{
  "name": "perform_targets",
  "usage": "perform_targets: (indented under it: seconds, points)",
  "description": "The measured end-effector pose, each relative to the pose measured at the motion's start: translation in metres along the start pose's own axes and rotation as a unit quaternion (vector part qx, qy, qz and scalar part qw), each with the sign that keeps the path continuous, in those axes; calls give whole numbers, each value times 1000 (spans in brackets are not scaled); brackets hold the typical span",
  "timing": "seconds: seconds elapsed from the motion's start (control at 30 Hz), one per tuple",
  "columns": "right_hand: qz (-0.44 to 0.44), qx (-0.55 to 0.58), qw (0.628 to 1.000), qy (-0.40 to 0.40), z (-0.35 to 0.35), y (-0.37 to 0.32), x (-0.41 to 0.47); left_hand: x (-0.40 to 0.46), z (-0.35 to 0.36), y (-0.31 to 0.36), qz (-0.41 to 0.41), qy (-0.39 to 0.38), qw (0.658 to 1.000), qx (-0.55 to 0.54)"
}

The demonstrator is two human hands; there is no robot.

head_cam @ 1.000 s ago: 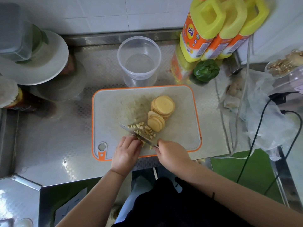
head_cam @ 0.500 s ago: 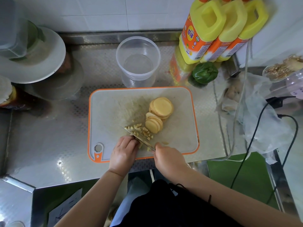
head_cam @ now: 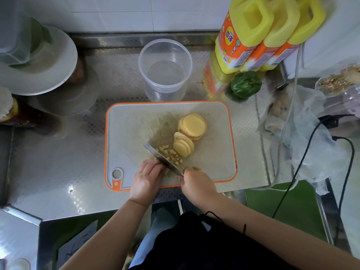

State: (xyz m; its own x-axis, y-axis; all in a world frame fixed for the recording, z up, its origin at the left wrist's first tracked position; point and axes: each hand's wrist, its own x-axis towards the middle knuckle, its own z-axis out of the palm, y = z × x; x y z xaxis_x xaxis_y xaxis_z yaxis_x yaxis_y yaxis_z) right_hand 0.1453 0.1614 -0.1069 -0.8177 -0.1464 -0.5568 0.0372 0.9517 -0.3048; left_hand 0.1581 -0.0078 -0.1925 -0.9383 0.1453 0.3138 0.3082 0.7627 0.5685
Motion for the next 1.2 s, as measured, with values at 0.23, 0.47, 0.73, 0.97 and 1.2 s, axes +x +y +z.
perform_targets:
  seconds: [0.23, 0.47, 0.73, 0.97, 1.2]
  points:
    - [12, 60, 998, -3, -10, 6, -1, -3, -3, 1, 8, 4, 1000, 9]
    - [-54, -6, 998, 27, -13, -2, -20, -9, -2, 0, -3, 34, 999, -3]
    - [-29, -51, 998, 22, -10, -9, -22, -4, -1, 0, -16, 17, 1000, -1]
    - [-5, -49, 999, -2, -2, -10, -11, -4, 0, -2, -16, 9, 1000, -4]
    - [19, 56, 998, -34, -11, 1, 1, -6, -2, -2, -15, -4, 1000, -1]
